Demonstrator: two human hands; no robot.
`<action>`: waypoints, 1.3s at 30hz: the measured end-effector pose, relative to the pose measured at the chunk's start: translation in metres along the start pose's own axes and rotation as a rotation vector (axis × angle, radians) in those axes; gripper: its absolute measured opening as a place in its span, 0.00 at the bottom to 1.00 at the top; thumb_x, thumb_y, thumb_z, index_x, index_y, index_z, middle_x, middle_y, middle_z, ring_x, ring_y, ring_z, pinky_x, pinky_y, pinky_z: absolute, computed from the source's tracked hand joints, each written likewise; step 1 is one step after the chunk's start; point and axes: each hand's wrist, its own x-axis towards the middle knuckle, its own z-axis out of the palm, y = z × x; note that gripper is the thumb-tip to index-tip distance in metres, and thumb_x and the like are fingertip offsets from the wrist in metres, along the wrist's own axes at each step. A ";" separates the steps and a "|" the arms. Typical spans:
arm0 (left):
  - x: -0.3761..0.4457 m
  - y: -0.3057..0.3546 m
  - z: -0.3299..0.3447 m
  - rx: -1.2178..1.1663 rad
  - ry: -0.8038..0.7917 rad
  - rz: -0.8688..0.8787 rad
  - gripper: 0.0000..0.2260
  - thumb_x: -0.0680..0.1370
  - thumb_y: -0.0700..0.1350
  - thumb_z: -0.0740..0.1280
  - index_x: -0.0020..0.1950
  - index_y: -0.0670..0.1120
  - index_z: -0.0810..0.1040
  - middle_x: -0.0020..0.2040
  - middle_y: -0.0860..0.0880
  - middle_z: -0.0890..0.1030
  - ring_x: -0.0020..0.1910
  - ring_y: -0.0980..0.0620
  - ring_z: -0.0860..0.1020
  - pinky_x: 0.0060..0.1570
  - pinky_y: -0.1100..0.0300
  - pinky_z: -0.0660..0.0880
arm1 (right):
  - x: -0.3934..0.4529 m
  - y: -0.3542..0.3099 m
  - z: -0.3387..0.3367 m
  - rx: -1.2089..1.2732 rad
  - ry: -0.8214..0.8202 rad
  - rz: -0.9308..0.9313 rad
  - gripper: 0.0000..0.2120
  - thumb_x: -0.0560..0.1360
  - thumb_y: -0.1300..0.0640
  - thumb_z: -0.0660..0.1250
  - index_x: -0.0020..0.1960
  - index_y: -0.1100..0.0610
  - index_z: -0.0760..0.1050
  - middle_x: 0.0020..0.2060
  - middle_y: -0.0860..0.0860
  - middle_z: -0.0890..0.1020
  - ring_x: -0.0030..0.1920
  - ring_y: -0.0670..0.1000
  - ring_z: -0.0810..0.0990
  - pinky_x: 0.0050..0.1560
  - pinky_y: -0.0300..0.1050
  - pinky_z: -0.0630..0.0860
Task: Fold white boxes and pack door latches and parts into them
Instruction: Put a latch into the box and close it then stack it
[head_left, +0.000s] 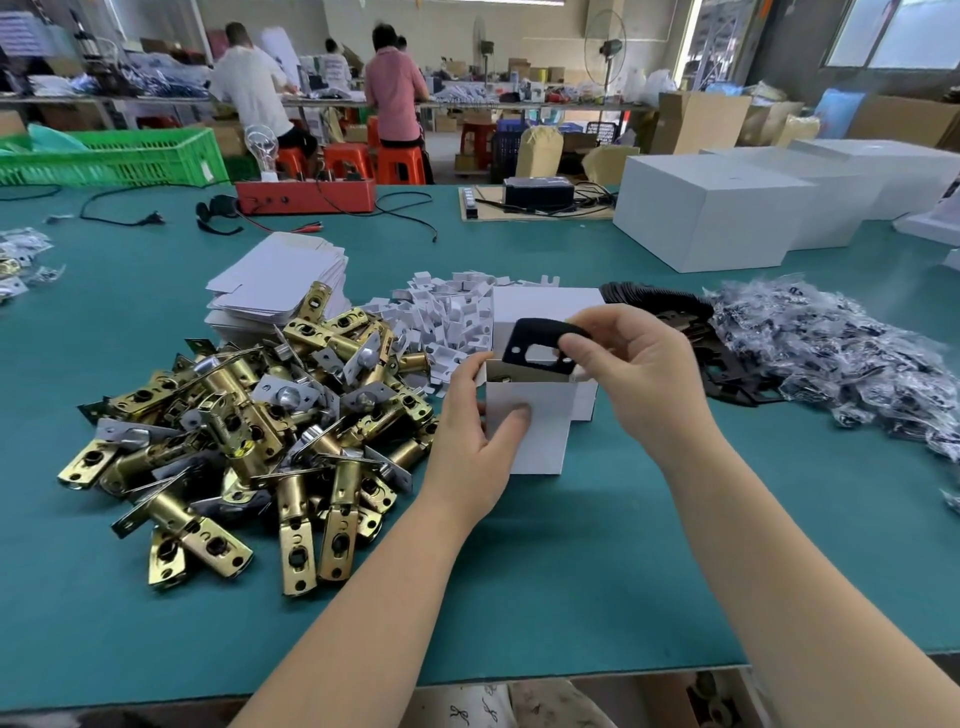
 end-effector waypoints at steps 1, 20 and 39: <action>0.000 0.001 0.000 0.002 0.001 0.000 0.20 0.75 0.48 0.64 0.61 0.68 0.64 0.56 0.56 0.77 0.49 0.62 0.77 0.46 0.70 0.73 | 0.002 -0.001 0.003 -0.059 -0.031 -0.009 0.13 0.73 0.62 0.71 0.42 0.43 0.77 0.34 0.37 0.82 0.35 0.42 0.77 0.42 0.37 0.76; 0.001 -0.002 -0.001 0.075 -0.004 0.017 0.24 0.73 0.50 0.64 0.67 0.60 0.62 0.60 0.61 0.71 0.57 0.60 0.72 0.51 0.69 0.70 | -0.013 0.010 0.014 -0.429 -0.146 -0.149 0.07 0.78 0.62 0.65 0.51 0.60 0.82 0.49 0.47 0.74 0.56 0.47 0.67 0.59 0.37 0.62; -0.001 -0.002 0.000 0.037 0.000 -0.001 0.21 0.80 0.42 0.64 0.66 0.62 0.62 0.61 0.63 0.72 0.57 0.65 0.74 0.50 0.78 0.67 | 0.002 0.120 -0.158 -0.946 0.406 0.970 0.24 0.75 0.55 0.60 0.70 0.61 0.64 0.72 0.63 0.61 0.72 0.64 0.58 0.70 0.58 0.55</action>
